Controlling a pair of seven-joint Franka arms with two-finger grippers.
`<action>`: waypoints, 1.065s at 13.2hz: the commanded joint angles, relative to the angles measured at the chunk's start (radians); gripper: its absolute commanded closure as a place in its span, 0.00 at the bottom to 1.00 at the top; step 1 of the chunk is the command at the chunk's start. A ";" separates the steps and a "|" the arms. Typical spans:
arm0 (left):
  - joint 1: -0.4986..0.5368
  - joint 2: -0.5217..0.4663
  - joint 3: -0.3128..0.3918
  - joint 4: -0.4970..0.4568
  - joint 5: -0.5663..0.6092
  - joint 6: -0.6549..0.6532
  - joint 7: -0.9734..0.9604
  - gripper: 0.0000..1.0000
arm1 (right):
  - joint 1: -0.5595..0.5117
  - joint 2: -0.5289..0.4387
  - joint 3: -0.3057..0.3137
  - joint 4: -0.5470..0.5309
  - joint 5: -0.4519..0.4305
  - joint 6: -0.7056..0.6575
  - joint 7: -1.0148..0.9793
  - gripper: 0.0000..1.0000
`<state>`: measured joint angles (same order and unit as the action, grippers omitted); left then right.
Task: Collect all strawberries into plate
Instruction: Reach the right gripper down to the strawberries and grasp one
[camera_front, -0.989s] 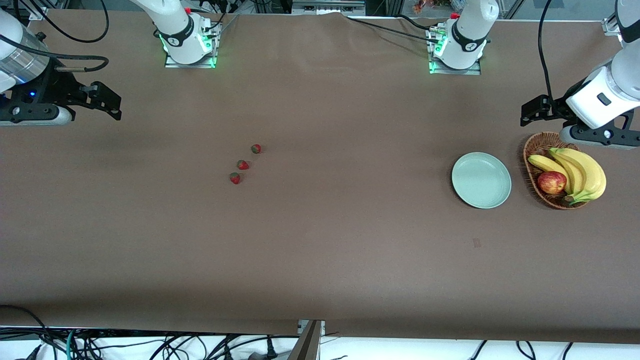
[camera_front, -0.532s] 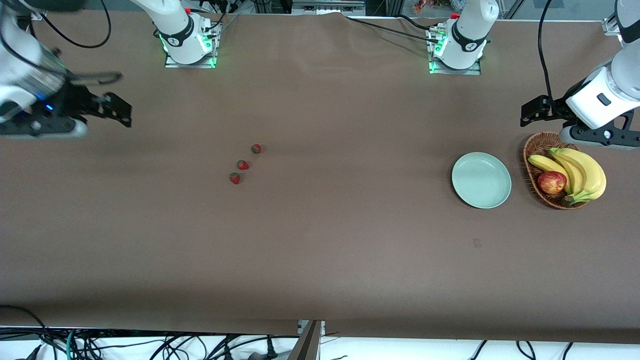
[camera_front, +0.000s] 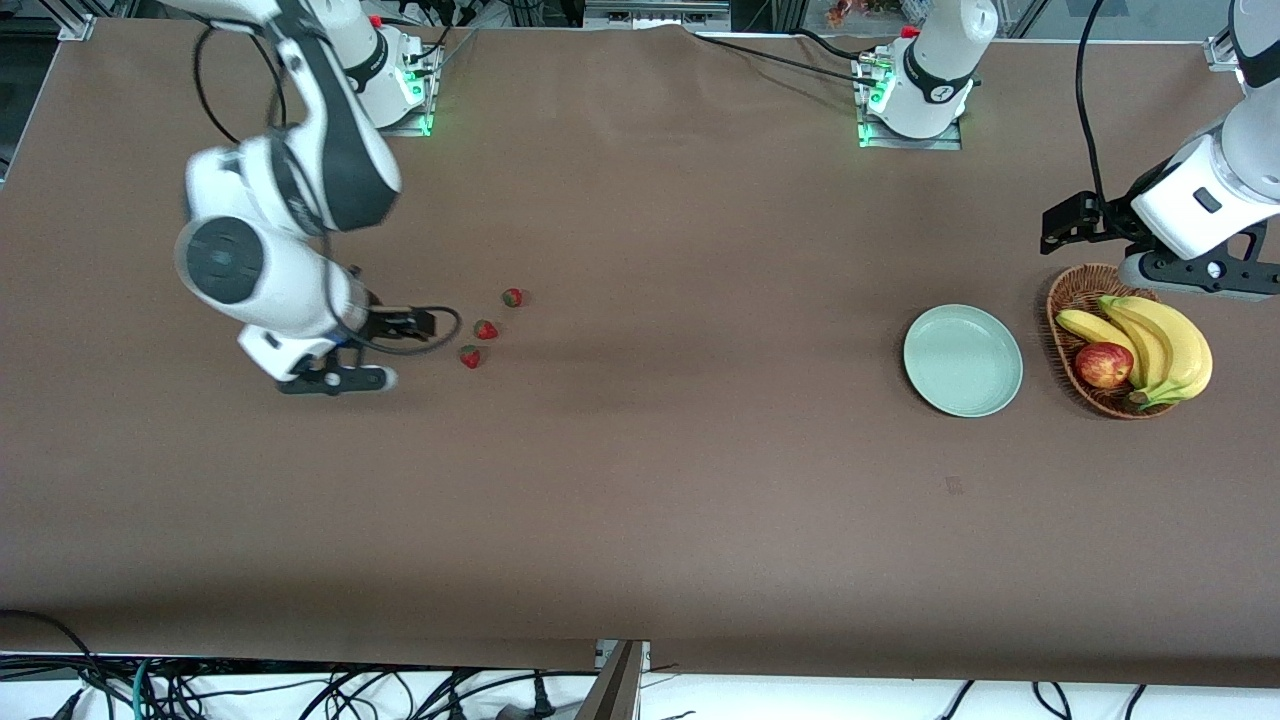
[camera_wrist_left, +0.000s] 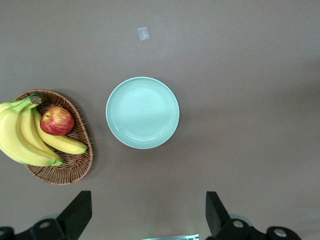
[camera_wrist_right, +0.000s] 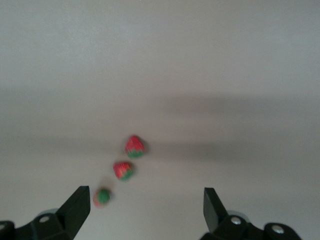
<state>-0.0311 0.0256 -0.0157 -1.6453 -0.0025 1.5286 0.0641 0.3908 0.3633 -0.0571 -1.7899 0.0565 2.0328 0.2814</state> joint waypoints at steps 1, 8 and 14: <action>0.000 0.005 0.000 0.012 -0.010 0.007 0.002 0.00 | 0.014 0.014 0.000 -0.178 0.014 0.237 0.032 0.00; 0.000 0.005 0.000 0.012 -0.010 0.007 0.002 0.00 | 0.016 0.154 0.082 -0.275 0.014 0.521 0.217 0.06; 0.000 0.007 0.000 0.012 -0.010 0.008 0.002 0.00 | 0.013 0.157 0.079 -0.256 0.013 0.521 0.194 0.21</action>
<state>-0.0310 0.0257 -0.0158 -1.6453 -0.0025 1.5328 0.0641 0.4084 0.5375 0.0185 -2.0411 0.0587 2.5447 0.4897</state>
